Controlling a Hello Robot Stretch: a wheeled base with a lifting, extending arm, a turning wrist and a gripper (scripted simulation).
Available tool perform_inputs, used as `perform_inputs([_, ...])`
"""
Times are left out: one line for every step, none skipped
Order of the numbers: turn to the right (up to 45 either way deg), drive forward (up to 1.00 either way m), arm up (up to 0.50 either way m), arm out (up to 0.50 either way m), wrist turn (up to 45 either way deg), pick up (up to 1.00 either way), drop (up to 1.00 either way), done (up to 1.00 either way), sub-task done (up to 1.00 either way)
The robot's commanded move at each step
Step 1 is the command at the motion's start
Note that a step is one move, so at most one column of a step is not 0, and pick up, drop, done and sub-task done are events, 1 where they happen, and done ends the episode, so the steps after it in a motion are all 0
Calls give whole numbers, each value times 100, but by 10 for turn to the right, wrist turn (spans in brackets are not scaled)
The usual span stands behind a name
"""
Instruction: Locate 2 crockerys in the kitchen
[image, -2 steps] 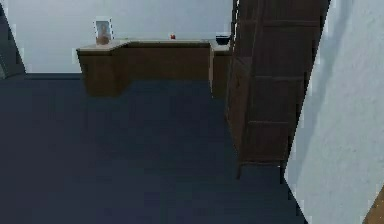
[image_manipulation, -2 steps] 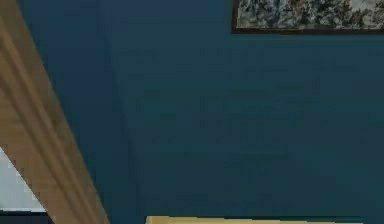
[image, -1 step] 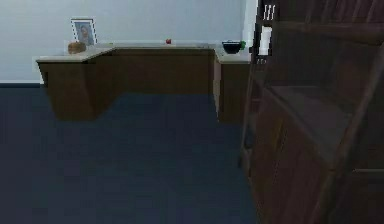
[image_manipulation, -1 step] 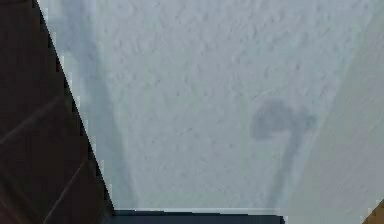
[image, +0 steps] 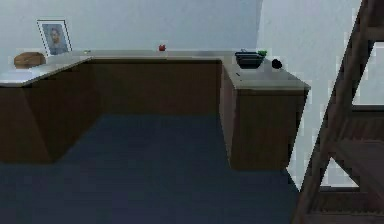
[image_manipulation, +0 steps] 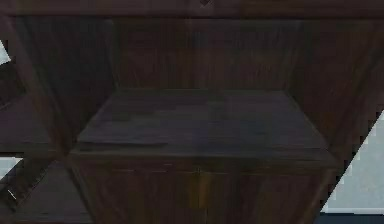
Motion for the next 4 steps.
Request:
perform_inputs([0, 100, 0, 0, 0, 0, 0, 0, 0])
perform_inputs([-30, 0, 0, 0, 0, 0, 0, 0, 0])
perform_inputs([-180, 0, 0, 0, 0, 0, 0, 0, 0])
perform_inputs([0, 45, 0, 0, 0, 0, 0, 0, 0])
